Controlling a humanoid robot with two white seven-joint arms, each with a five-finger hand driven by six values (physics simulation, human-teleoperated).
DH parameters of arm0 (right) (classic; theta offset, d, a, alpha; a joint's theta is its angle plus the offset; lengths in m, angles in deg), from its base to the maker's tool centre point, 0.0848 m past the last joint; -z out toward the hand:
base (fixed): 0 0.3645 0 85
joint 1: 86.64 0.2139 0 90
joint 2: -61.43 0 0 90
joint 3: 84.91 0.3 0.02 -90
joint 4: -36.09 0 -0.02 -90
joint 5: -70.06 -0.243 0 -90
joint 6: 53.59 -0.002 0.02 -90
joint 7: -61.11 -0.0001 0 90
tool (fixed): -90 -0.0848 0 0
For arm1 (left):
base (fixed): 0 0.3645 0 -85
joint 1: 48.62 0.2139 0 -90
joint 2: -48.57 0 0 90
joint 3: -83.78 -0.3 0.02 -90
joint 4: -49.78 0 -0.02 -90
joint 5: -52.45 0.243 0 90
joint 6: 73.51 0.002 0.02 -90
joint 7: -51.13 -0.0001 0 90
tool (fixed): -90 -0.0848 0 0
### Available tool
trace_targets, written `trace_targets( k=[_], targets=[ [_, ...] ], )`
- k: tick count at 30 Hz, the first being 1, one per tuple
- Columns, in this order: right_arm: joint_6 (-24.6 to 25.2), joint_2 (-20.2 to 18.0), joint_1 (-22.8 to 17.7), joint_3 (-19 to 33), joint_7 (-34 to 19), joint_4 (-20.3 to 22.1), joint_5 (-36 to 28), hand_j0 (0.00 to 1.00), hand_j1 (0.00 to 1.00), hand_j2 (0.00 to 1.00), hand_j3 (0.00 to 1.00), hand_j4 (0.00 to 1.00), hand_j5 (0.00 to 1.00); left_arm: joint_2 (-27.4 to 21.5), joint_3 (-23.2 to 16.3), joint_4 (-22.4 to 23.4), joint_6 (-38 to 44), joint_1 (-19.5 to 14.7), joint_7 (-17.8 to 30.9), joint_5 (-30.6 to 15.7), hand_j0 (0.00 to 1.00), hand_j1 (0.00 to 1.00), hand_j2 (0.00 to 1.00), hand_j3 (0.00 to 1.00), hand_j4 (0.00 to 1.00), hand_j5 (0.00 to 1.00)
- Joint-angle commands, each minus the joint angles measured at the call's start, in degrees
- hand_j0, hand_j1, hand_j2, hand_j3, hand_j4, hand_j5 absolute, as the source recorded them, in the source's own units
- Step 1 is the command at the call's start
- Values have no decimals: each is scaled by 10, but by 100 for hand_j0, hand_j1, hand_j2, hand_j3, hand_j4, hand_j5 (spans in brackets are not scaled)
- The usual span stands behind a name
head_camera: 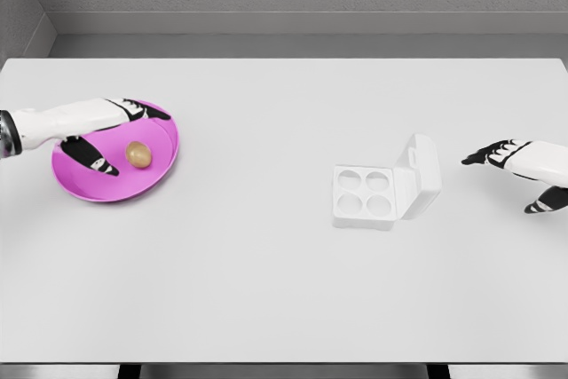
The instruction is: Pack egg into the box and close the box lid
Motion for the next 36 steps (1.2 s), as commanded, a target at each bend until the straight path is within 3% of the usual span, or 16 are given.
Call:
trace_targets(
  k=[1,22,25,36],
  targets=[
    [1,-2,0,1,0,2,-3,100,100,100,100,100,100,15,0,14,1,0,0,18,100,100,100,100,100,100],
    [1,5,12,-1,-9,4,-3,100,100,100,100,100,100,31,-1,32,1,-5,0,42,100,100,100,100,100,100],
    [1,5,17,-2,-20,2,-3,100,100,100,100,100,100,32,0,36,1,-5,0,61,100,100,100,100,100,100],
    [1,6,17,-4,-20,3,-3,100,100,100,100,100,100,46,2,64,1,-10,0,58,100,100,100,100,100,100]
  ],
)
